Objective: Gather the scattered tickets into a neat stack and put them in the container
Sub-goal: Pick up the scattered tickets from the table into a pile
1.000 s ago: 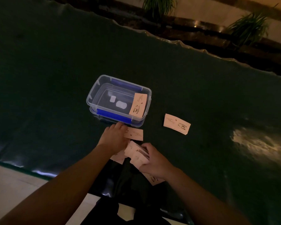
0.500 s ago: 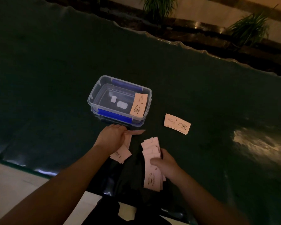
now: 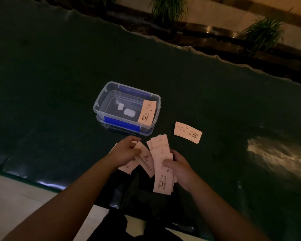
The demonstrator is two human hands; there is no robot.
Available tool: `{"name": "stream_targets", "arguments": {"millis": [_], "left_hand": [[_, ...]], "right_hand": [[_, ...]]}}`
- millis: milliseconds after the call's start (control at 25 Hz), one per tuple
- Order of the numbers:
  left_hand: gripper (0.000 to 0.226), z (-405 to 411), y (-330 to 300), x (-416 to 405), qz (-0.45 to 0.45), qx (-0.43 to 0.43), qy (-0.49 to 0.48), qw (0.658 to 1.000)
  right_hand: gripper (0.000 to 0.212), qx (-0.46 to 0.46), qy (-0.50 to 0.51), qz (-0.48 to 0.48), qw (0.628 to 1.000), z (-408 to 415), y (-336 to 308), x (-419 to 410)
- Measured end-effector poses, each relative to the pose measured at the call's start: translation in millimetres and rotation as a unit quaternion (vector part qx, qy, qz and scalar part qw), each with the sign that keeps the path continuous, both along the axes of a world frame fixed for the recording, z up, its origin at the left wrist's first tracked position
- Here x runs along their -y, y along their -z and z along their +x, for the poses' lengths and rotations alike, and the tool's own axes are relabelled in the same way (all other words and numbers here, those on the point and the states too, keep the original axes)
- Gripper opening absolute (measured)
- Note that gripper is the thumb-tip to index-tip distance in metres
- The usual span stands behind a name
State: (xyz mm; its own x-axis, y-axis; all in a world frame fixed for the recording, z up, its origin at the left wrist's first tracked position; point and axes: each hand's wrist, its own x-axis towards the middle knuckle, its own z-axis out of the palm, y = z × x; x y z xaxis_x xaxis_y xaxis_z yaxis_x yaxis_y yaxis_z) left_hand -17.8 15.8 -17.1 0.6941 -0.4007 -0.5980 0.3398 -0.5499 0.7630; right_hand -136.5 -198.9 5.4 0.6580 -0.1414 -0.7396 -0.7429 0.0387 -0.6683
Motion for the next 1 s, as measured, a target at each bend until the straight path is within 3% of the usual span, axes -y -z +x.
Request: {"name": "stream_targets", "arguments": {"millis": [80,200,560,720,840,920,1000], "left_hand": [[0.017,-6,1,6,-0.052,-0.086,-0.071,0.992],[0.018,-18,6,11,-0.098,-0.169,-0.142,0.970],[0.024,-47,25,14,-0.113,-0.191,-0.188,0.957],[0.028,-53,24,9,-0.114,-0.158,-0.171,0.966],[0.028,-57,24,-7,-0.021,-0.040,-0.174,0.984],[0.023,-60,24,-24,0.039,0.036,-0.227,0.972],[0.021,-60,26,-44,0.067,0.059,-0.287,0.954]], "right_hand": [[0.044,0.001,-0.006,-0.004,1.000,1,-2,-1],[0.047,-0.007,-0.014,-0.015,1.000,-1,0,-4],[0.044,-0.043,-0.019,0.002,0.999,-13,15,-6],[0.042,-0.068,-0.020,0.028,0.997,-11,21,-16],[0.039,-0.083,0.051,0.064,0.993,-6,24,-23],[0.033,-0.081,0.091,0.081,0.989,-1,23,-25],[0.026,-0.076,0.105,0.078,0.988,7,22,-27]]}}
